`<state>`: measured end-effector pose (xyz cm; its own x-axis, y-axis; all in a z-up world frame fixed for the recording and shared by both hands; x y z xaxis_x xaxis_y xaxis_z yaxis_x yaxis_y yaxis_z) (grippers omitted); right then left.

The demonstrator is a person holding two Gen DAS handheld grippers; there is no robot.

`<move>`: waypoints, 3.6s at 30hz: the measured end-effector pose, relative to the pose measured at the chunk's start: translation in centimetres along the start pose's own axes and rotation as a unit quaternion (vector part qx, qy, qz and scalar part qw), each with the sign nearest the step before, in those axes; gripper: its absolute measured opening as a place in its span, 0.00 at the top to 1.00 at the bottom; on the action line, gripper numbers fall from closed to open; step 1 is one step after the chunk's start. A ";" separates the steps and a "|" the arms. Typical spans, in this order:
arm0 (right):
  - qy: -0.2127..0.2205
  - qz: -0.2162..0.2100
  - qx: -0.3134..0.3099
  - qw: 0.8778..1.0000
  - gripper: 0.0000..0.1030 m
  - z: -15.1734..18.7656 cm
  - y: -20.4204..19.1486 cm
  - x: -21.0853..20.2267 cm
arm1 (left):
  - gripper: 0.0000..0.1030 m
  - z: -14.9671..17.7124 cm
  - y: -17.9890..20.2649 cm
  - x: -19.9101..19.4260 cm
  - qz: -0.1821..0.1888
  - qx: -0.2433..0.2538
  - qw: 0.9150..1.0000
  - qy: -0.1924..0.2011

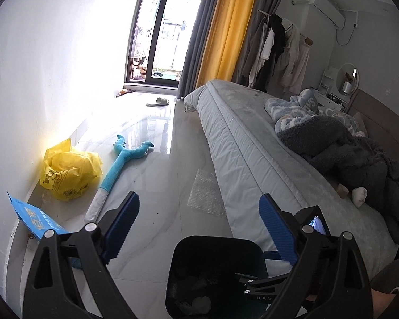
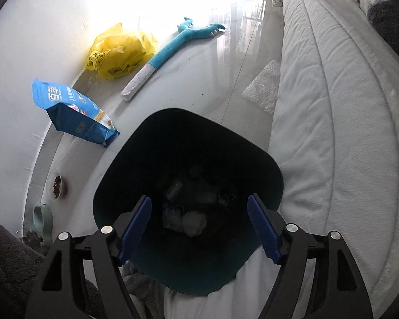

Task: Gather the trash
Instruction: 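Open the left tool over the bin while the right tool releases the bubble wrap, then move both tools from the bin back over the bed toward the tape core and sock, then grasp the white rolled sock with the right tool while the left tool grasps the brown tape core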

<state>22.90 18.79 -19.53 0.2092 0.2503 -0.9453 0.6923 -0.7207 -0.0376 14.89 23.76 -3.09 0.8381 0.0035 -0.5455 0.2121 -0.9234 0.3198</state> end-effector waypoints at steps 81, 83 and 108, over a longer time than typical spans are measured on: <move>0.187 0.127 0.228 0.947 0.18 15.2 31.6 -15.4 | 0.08 4.9 28.8 13.1 0.194 0.154 0.967 -0.068; 0.191 0.114 0.238 0.945 0.18 15.5 31.9 -14.9 | 0.08 5.1 29.3 13.5 0.195 0.156 0.966 -0.071; 0.228 0.062 0.257 0.937 0.40 19.7 34.5 -17.0 | 0.11 8.9 35.2 17.8 0.202 0.173 0.956 -0.127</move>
<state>29.64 -23.04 -11.15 0.6205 0.3099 -0.7204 0.2439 -0.9493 -0.1983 32.81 -12.13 -8.40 0.6580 -0.4325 -0.6164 -0.3189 -0.9016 0.2922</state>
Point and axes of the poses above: each gripper's, at about its wrist camera, not at the fingertips, and x roughly the way its jaws point, y to its right, z to its underside, the point moved 2 cm from there along x, roughly the way its jaws point, and after that the axes turned 8 degrees about -x, right-handed, at the moved point
